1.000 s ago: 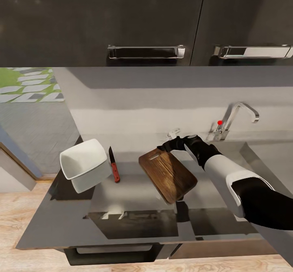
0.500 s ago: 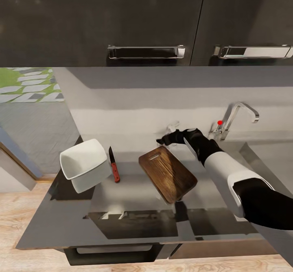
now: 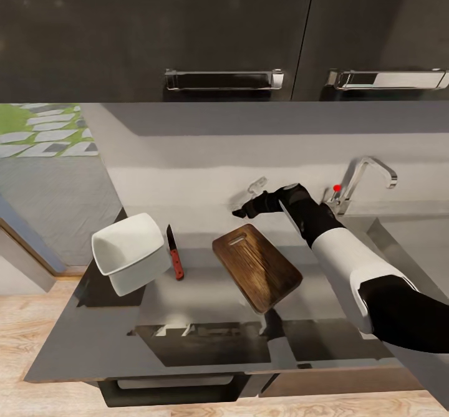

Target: In the kitchen, take the Vidalia onion out of the sink, dice it on the chopping board with the paring knife, put the diced onion into the bowl on the countertop, then place both the paring knife and the chopping board into the sink.

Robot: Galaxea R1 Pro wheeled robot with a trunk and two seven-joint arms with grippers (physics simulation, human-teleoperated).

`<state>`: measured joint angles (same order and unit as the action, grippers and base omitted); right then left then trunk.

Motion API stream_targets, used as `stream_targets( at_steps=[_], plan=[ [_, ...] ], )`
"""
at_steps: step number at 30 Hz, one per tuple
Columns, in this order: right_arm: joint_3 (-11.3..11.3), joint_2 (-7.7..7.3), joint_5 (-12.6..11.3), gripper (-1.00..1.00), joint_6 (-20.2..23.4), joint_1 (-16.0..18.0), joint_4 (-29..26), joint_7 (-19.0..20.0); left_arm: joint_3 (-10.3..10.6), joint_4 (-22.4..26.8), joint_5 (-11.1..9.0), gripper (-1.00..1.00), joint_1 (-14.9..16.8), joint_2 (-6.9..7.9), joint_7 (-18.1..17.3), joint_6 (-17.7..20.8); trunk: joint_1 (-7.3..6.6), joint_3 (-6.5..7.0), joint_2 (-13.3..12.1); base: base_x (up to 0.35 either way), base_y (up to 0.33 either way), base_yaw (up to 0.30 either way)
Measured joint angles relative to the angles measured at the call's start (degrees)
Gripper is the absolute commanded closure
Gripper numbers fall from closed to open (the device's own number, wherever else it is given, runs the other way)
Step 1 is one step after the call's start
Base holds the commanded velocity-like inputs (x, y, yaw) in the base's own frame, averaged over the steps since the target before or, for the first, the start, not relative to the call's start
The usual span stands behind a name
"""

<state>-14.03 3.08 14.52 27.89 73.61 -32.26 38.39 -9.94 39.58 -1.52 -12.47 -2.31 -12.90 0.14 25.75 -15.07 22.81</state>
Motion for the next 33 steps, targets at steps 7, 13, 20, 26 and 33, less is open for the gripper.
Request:
stream_targets(
  at_steps=[7, 13, 20, 26, 33],
  plan=[
    [0.02, -0.27, 1.05, -1.0, -0.06, 0.0, 0.11, 1.89, 0.06, -0.09, 0.0, -1.0, 0.0, -0.12, -0.01, 0.07, 0.0, 0.0, 0.0, 0.0, 0.0, 0.0],
    [0.02, -0.29, 1.1, -1.0, -0.19, 0.0, 0.22, 3.46, 0.11, -0.1, 0.0, -1.0, 0.0, -0.17, -0.01, 0.09, 0.0, 0.0, 0.0, 0.0, 0.0, 0.0],
    [0.02, -0.09, 1.05, -1.0, -0.31, 0.0, 0.66, 3.68, 0.14, -0.1, 0.01, -1.0, 0.0, -0.17, -0.01, 0.04, 0.0, 0.0, 0.0, 0.0, 0.0, 0.0],
    [-0.05, 0.12, 1.03, -1.0, -0.33, 0.0, 0.84, 3.72, 0.17, -0.1, 0.03, -1.0, 0.0, -0.25, -0.01, 0.01, 0.0, 0.0, 0.0, 0.0, 0.0, 0.0],
    [0.01, 0.16, 1.03, -1.0, -0.69, 0.0, 1.48, 3.73, 0.23, -0.1, 0.07, -1.0, 0.0, -0.26, -0.01, 0.0, 0.0, 0.0, 0.0, 0.0, 0.0, 0.0]
  ],
)
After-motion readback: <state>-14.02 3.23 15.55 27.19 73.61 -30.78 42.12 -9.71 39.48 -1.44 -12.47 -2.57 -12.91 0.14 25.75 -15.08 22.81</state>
